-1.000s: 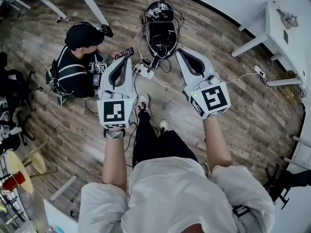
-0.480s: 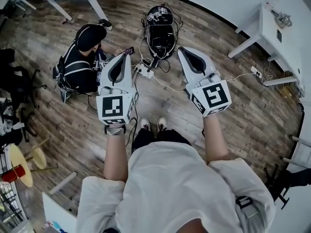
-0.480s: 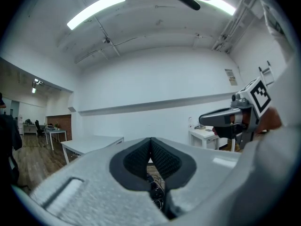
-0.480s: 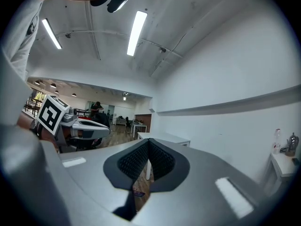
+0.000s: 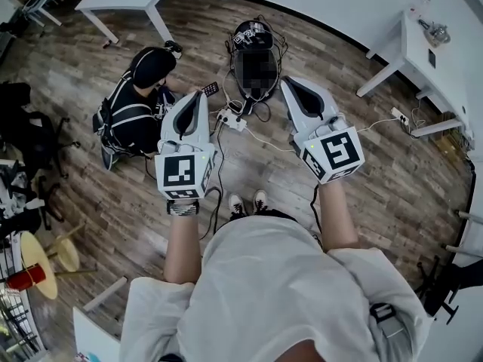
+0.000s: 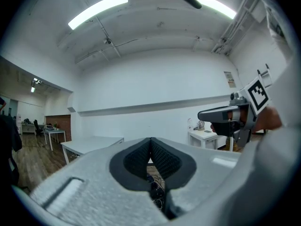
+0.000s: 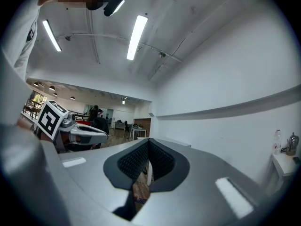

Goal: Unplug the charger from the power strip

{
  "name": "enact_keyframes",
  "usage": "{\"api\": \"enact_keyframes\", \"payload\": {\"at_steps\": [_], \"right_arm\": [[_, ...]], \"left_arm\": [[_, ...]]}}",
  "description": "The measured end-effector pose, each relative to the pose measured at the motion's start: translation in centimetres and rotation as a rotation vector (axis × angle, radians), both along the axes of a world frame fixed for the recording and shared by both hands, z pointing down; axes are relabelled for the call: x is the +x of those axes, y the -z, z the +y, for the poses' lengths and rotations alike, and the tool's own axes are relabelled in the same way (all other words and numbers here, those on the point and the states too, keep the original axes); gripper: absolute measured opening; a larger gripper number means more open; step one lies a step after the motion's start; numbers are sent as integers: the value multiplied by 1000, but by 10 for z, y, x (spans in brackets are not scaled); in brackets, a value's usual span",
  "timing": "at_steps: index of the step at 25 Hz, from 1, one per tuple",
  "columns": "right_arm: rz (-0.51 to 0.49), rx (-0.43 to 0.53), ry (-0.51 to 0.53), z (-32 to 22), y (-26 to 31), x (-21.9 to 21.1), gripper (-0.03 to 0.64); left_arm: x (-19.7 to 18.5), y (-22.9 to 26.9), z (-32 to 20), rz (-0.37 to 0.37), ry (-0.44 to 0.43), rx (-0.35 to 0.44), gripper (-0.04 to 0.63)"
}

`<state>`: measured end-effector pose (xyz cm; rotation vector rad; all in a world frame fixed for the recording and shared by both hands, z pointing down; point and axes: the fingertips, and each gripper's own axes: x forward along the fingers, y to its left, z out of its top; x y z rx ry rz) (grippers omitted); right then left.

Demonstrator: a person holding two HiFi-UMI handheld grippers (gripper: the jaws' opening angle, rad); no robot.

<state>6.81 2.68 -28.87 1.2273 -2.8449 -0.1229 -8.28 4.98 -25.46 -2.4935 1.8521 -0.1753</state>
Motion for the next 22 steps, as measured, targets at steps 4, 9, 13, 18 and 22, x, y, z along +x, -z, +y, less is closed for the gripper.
{"api": "enact_keyframes", "payload": {"at_steps": [4,9,13,18,22], "right_arm": [[13,-3,5,8,-2,-9,2],[27,-6,4,15,-4,-18,2],[33,-11,7,16,-7,-23,2],[38,-13,14,21,-8,-28,2],[41,-11,17,22,-8,-31,2]], "left_arm": [[-8,1,1,5,2,-2,5],[-10,3,3,11,-13,-4,5],[-9,1,1,10,-23,-9,5],[-10,-1,4,10,-28,-18,5],[-12,-2,6,14,-26,-19,5]]}}
